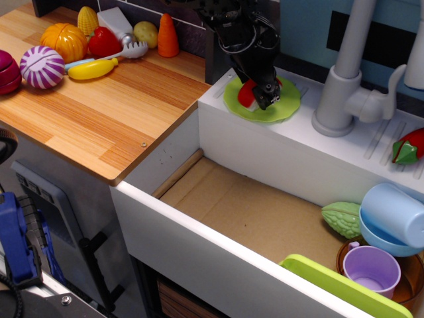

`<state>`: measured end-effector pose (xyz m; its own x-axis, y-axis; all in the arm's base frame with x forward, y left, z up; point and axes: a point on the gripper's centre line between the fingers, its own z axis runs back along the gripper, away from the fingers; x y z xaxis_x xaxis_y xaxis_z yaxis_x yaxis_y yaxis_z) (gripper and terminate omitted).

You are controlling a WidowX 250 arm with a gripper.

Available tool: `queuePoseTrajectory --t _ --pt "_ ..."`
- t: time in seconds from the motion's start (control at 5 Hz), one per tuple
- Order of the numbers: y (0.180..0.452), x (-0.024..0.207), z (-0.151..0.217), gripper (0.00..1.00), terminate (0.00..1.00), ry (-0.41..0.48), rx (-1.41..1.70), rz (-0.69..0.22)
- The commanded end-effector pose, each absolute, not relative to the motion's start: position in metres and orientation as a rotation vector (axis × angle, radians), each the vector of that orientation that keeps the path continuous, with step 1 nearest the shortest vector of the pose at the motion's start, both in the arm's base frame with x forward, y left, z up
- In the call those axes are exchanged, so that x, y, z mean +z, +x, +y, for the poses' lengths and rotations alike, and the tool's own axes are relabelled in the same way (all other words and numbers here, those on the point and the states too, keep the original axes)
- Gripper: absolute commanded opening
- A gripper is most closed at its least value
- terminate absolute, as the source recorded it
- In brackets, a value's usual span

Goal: Put sushi on plate

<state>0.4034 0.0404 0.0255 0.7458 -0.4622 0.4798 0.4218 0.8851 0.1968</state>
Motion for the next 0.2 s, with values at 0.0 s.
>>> queuePoseTrajectory --t 0.0 --pt "0.4079 0.0365 0.0447 1.0 1.0 0.095 -0.485 -0.575"
